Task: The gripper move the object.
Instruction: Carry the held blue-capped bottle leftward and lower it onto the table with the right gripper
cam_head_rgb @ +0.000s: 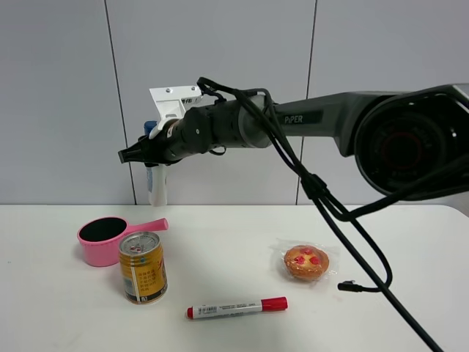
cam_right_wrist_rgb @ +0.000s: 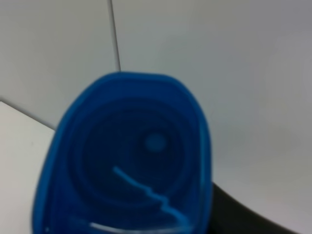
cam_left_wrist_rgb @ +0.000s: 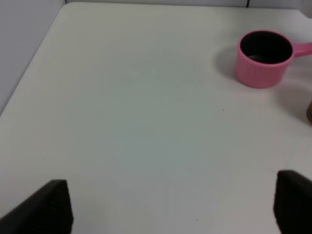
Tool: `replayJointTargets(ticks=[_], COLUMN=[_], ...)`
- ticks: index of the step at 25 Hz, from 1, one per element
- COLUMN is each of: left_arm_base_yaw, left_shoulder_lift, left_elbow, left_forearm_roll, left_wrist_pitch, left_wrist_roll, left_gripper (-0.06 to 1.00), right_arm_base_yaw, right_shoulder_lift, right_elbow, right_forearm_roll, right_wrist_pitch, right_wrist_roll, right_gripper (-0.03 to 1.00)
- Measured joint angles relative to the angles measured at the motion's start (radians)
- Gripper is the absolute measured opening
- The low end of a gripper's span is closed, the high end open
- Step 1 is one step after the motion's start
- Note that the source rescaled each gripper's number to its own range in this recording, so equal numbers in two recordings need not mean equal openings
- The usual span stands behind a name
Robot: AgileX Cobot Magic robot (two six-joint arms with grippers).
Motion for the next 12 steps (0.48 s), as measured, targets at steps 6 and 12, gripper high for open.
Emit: replayJointTargets(ticks=[6, 12], left_arm_base_yaw=[0.000, 0.000], left_shoulder_lift=[0.000, 0.000], left_elbow=[0.000, 0.000], left_forearm_roll=[0.000, 0.000], left_wrist_pitch=[0.000, 0.000], left_wrist_roll=[0.000, 0.000], left_gripper=[1.00, 1.00], right_arm_base_yaw=[0.000, 0.000], right_shoulder_lift=[0.035, 0.045], right_elbow=[-0.001, -0.001], right_forearm_roll=[0.001, 0.001], right_wrist_pitch=[-0.016, -0.013], right_wrist_roll=[-0.001, -0.004], right_gripper=[0.00, 0.00])
